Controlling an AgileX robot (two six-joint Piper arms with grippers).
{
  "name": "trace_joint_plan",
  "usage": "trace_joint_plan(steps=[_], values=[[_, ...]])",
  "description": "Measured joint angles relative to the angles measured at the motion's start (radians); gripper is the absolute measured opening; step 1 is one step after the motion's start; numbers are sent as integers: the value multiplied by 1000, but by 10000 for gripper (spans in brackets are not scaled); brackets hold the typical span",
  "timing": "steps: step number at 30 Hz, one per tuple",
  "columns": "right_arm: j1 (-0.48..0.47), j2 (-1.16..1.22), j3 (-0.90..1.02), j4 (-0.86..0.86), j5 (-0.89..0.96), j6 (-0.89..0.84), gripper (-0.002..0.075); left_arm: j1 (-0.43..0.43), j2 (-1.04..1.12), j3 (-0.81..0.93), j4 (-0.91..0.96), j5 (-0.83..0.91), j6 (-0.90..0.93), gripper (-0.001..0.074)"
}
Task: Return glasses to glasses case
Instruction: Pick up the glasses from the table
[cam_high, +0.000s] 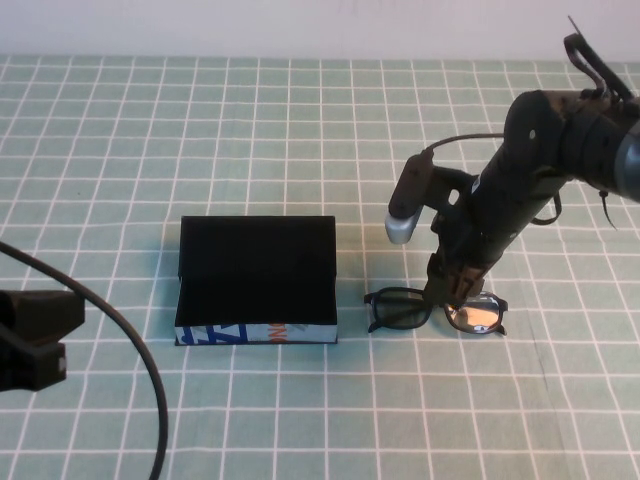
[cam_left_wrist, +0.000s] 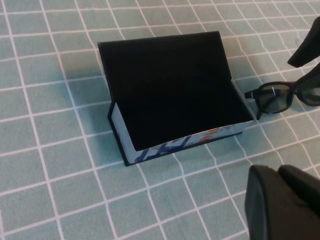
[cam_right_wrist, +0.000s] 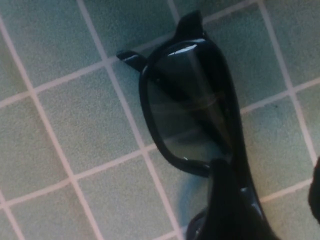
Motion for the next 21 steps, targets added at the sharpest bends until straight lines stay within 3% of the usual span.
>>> trace_joint_plan(steps=[7, 17, 21], values=[[0, 55, -6, 6, -2, -12, 306, -12, 0, 0, 0, 4, 0, 1], [0, 62, -6, 51, 16, -14, 57, -29, 0, 0, 17, 4, 0, 1], [0, 62, -12, 54, 26, -14, 47, -29, 0, 0, 18, 4, 0, 1]])
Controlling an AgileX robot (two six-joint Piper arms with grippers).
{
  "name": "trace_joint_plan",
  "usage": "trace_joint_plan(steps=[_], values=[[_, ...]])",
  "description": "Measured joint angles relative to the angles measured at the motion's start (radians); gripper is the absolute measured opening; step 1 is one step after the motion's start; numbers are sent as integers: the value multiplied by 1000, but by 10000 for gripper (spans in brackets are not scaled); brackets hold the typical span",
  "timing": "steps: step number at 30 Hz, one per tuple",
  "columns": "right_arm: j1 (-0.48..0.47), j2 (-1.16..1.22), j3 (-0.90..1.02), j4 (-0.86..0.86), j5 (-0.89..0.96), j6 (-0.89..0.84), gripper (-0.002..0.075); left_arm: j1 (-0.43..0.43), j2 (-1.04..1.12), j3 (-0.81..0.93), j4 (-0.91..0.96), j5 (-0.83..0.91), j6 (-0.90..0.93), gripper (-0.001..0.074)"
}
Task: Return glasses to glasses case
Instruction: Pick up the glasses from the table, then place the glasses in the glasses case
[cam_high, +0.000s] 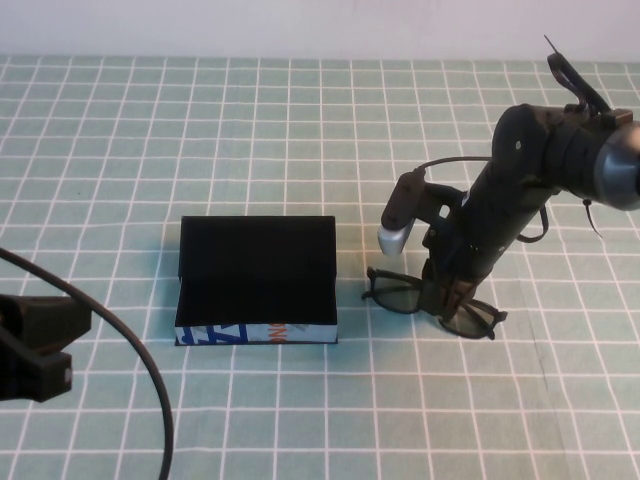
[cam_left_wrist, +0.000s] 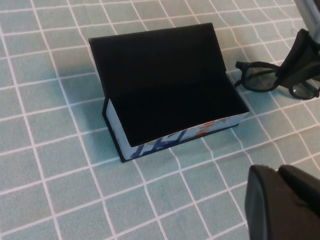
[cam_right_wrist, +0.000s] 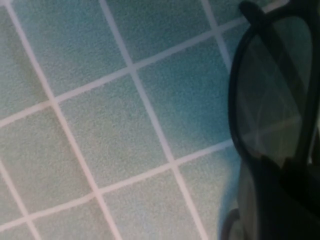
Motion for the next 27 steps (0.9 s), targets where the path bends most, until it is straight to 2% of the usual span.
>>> trace_joint_plan(steps=[5, 11, 16, 20, 27], values=[[0, 0, -53, -5, 77, 0, 44, 0, 0, 0, 2, 0, 0, 1], [0, 0, -219, 0, 223, 0, 44, 0, 0, 0, 50, -2, -16, 1], [2, 0, -355, 75, 258, 18, 43, 0, 0, 0, 112, -28, -70, 1], [53, 0, -434, 94, 262, 25, 43, -1, 0, 0, 133, -30, -102, 1], [221, 55, -516, 78, 271, 25, 43, -1, 0, 0, 134, -34, -168, 1]])
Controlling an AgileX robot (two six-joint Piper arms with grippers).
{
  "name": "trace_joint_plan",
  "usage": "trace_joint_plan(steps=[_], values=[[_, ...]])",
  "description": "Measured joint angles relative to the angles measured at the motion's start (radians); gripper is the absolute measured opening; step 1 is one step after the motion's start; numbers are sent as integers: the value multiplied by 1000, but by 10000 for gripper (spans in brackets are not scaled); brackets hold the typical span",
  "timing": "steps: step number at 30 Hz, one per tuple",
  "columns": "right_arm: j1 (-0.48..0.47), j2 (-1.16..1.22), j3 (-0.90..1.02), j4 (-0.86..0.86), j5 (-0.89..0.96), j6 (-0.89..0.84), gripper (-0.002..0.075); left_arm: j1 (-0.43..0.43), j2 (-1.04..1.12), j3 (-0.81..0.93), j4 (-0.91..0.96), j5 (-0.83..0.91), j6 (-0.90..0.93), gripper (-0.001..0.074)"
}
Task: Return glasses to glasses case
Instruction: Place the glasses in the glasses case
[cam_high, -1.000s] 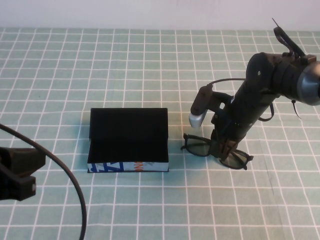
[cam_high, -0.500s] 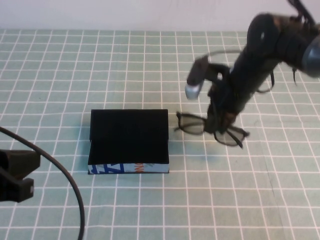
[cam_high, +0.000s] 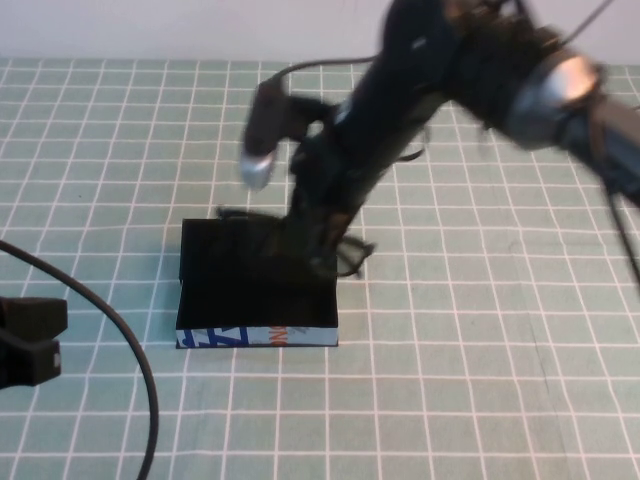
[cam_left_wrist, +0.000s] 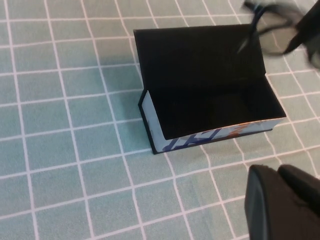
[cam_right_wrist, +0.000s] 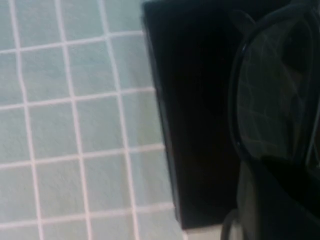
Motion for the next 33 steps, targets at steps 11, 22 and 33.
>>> trace_joint_plan(steps=[11, 22, 33], values=[[99, 173, -139, -11, 3, 0, 43, 0, 0, 0, -2, 0, -19, 1], [99, 223, -146, -58, 3, 0, 43, 0, 0, 0, -2, 3, -19, 1], [99, 227, -146, -62, 3, 0, 82, 0, 0, 0, -2, 4, -22, 1]])
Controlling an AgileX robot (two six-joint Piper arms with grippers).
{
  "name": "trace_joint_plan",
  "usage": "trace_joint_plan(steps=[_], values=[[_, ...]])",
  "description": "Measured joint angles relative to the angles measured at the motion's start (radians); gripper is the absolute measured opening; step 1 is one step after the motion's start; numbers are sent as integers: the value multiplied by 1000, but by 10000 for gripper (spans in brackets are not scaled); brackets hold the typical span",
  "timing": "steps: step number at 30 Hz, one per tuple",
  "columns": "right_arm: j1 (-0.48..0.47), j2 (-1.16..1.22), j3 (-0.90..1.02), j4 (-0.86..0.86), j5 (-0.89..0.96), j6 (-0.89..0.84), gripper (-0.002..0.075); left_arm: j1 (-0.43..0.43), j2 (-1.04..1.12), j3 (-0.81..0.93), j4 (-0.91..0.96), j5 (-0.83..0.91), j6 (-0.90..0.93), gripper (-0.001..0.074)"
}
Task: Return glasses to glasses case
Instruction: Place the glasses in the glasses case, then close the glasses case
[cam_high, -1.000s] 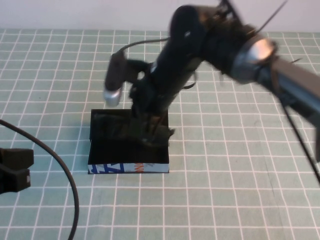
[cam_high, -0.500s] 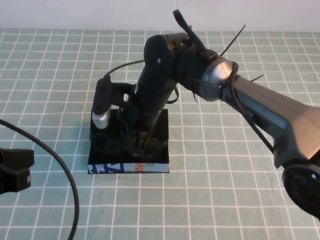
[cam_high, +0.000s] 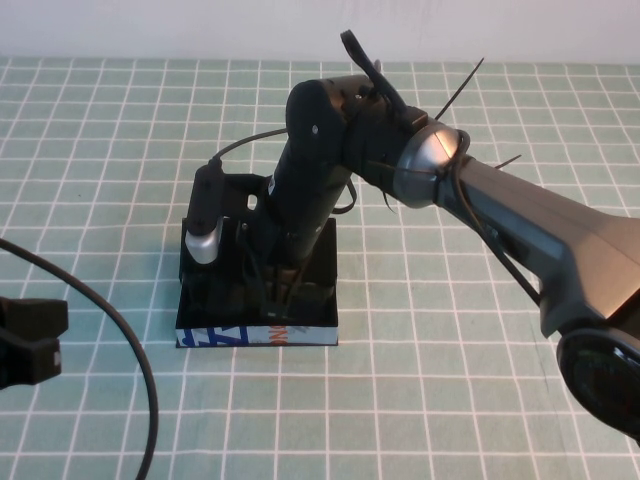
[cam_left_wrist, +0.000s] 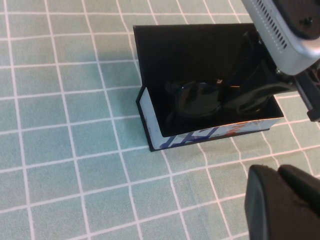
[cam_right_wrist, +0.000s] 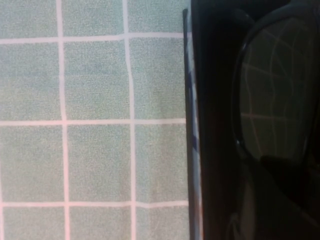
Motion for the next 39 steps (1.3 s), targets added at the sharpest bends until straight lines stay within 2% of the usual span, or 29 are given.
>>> trace_joint_plan(steps=[5, 18, 20, 24, 27, 32, 39], values=[[0, 0, 0, 0, 0, 0, 119, 0, 0, 0, 0, 6, 0, 2], [-18, -9, -2, 2, 0, 20, 124, -10, 2, 5, 0, 9, 40, 2], [-32, -23, -2, 4, -2, 59, 111, -18, 14, 25, -2, -7, 57, 1], [-67, -70, -2, 4, -51, 175, 19, -31, 76, 84, -26, -49, 108, 2], [-96, -94, -2, 10, -123, 287, -2, -44, 144, 112, -122, -83, 234, 1], [-181, -101, -4, 70, -218, 481, -10, -79, 261, 137, -431, -117, 551, 1], [-345, -53, -4, 345, -234, 546, -11, -182, 467, 139, -852, -200, 945, 1]])
